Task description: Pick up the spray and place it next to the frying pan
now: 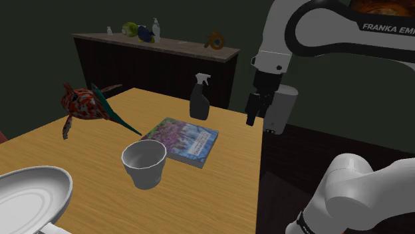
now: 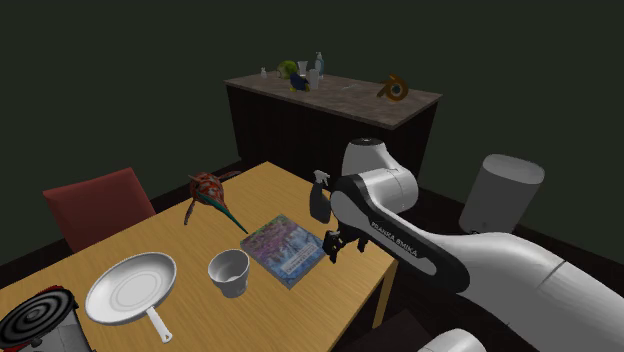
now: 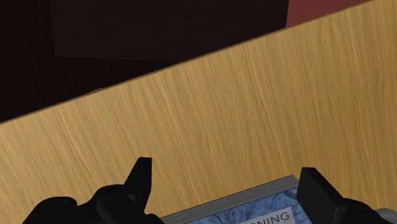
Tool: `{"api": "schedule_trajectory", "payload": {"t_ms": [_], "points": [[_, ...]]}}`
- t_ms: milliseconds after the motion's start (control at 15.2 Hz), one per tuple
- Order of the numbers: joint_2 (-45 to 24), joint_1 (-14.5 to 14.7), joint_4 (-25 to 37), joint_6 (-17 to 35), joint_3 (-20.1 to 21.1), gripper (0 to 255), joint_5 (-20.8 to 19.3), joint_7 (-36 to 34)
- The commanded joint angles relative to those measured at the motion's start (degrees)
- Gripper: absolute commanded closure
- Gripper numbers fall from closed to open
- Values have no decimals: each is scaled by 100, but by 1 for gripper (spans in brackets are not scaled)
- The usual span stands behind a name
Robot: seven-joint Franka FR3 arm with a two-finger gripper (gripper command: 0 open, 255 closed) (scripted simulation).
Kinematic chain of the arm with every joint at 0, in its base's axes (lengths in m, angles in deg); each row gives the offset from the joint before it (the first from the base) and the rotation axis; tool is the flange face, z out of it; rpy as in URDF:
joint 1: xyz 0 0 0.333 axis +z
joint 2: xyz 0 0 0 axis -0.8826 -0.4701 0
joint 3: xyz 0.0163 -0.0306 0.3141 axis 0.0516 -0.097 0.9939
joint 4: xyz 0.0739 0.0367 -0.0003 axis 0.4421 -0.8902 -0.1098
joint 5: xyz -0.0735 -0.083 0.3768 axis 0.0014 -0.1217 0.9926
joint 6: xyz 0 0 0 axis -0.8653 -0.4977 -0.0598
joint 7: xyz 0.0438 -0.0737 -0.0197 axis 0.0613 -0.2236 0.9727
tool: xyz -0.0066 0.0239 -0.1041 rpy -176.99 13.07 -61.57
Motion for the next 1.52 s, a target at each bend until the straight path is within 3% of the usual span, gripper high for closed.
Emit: {"api": "schedule_trajectory", "payload": {"t_ms": [0, 396, 792, 1122, 1452], "points": [[0, 0, 0, 0, 0, 0, 0, 0], [-480, -11, -252, 1426, -456, 0, -239, 930], [-1241, 71, -163, 2788, -933, 0, -232, 1876], [-2018, 260, 175, 3771, -1359, 0, 30, 2746], [-2869, 541, 751, 4525, -1798, 0, 613, 3769]]}}
